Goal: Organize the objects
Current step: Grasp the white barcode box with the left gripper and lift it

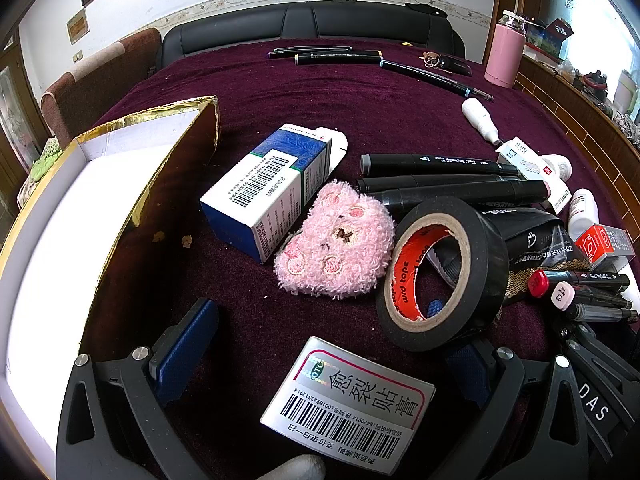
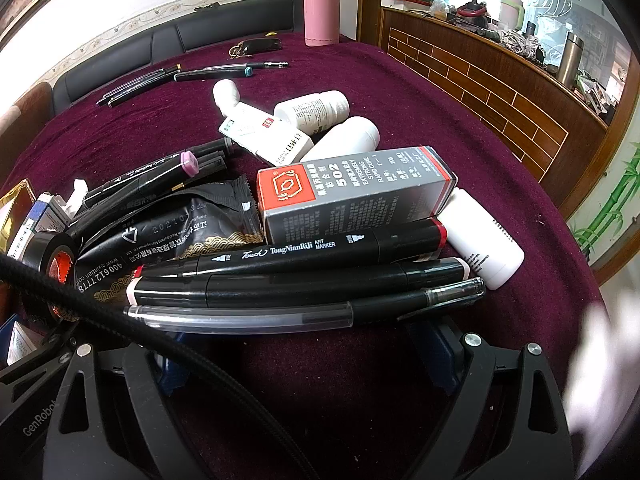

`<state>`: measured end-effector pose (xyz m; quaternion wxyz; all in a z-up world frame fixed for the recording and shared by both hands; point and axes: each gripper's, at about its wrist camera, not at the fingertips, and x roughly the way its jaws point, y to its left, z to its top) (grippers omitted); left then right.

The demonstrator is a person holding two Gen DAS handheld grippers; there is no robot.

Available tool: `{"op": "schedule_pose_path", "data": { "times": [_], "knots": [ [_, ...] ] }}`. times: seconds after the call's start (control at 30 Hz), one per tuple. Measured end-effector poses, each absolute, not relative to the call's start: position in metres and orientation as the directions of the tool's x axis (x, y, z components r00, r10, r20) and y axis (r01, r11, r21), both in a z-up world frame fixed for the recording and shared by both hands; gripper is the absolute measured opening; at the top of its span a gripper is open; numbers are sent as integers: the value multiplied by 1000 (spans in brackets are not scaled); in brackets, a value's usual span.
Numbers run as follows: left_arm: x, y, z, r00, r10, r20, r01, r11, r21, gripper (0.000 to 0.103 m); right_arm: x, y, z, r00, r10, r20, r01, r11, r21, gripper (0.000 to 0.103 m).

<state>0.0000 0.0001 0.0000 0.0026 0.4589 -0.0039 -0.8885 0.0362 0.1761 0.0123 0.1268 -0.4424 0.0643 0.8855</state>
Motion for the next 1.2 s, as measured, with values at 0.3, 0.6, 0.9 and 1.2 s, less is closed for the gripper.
{"op": "schedule_pose_path", "data": {
  "times": [0.3,0.6,0.9,1.2],
  "knots": [
    [8,1,-2,-566,-13,-824,-3,-1000,18,102,33,174,12,-576,170,-800,-281,-960,-2,92],
    [21,-2,1,-527,45,-849,-100,-995,9,102,33,174,12,-556,86,-827,-185,-982,22,103],
    [33,-3,1,-530,70,-845,-145,-989,9,102,40,175,13,-511,37,-859,-62,-998,-7,103],
    [45,-20,17,-530,218,-819,-205,-971,-126,101,51,174,24,-529,18,-849,-57,-998,14,96]
  ]
}}
